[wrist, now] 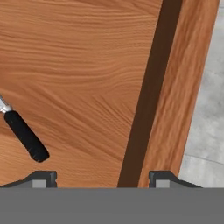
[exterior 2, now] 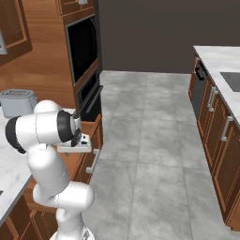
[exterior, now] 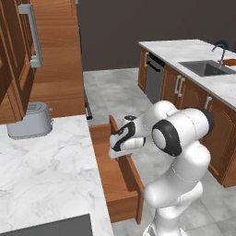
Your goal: Pick up the knife from the drawer and place it on the cutting board. Then place the meat from the plate to the cutting board.
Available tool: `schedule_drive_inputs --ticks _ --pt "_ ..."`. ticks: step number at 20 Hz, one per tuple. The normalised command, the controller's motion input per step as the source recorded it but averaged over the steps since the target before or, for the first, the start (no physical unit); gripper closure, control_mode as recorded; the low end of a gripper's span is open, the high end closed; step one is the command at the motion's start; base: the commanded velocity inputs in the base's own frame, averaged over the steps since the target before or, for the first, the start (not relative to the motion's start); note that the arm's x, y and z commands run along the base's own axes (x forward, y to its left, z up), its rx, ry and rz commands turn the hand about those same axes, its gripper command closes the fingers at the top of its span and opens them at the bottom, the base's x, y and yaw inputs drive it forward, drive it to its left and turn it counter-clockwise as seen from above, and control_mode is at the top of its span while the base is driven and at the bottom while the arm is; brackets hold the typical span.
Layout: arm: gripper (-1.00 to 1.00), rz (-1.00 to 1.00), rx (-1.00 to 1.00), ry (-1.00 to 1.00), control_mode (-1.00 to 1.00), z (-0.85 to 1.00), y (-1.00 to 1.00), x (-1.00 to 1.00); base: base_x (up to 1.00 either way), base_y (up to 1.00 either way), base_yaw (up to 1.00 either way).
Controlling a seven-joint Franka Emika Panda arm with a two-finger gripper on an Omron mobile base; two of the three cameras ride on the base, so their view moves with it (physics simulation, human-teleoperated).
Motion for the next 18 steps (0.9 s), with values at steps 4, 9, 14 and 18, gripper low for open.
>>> schedule_drive_inputs --ticks 4,9,14,18 --pt "-1.00 0.00 0.00 0.00 -1.00 -0.21 -0.23 0.00 0.00 0.00 0.00" --pt "-1.00 0.00 0.00 0.00 -1.00 -0.20 -0.50 0.00 0.00 0.00 0.00" --pt "-1.00 0.00 0.00 0.00 -1.00 -0.18 -0.58 0.00 0.00 0.00 0.00" --pt "-1.00 0.00 0.00 0.00 -1.00 -0.18 -0.60 0.01 0.00 0.00 0.00"
